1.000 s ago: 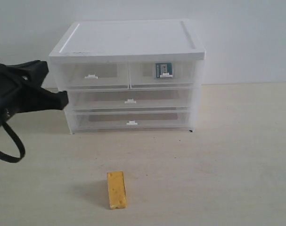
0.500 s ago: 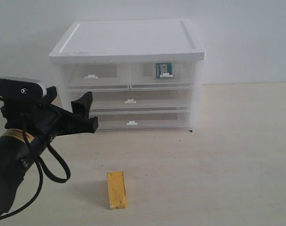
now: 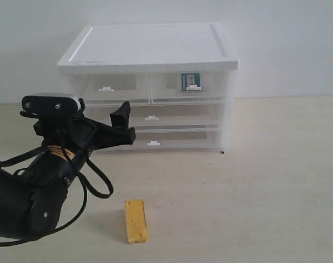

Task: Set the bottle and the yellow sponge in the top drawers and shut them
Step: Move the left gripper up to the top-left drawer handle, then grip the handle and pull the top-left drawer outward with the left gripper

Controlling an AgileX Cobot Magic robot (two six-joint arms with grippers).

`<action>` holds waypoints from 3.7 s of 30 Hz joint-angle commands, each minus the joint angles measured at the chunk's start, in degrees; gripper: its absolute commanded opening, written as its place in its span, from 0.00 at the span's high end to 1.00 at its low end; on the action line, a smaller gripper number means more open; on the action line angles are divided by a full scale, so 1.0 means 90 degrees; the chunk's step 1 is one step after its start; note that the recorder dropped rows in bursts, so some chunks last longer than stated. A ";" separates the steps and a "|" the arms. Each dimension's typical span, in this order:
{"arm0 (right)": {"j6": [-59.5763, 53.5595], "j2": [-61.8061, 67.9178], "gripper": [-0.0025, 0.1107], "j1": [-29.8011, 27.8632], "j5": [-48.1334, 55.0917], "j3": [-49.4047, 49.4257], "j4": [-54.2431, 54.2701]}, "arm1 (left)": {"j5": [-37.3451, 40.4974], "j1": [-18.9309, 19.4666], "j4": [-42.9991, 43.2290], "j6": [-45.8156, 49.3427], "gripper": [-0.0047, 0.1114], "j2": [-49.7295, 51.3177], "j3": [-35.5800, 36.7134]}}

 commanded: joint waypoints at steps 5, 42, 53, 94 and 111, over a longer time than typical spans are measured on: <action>-0.0049 -0.0035 0.98 0.0000 -0.0044 0.0030 -0.0008 | -0.0091 0.0006 -0.0497 0.0476 0.25 0.0164 -0.0404; -0.0034 -0.0035 0.98 0.0000 -0.0055 0.0030 -0.0008 | 0.0124 0.0686 -0.0341 0.0524 0.26 0.0879 -0.1780; -0.0034 -0.0035 0.98 0.0000 -0.0055 0.0030 -0.0008 | 0.0508 0.0670 -0.0148 0.0640 0.91 0.0879 -0.1805; -0.0045 -0.0035 0.98 0.0000 -0.0056 0.0030 -0.0008 | -0.0091 -0.0820 -0.1277 0.0756 0.92 -0.1464 0.1069; -0.0034 -0.0035 0.98 0.0000 -0.0056 0.0030 -0.0008 | 0.0121 -0.1346 -0.1721 0.1016 0.92 -0.1467 0.1138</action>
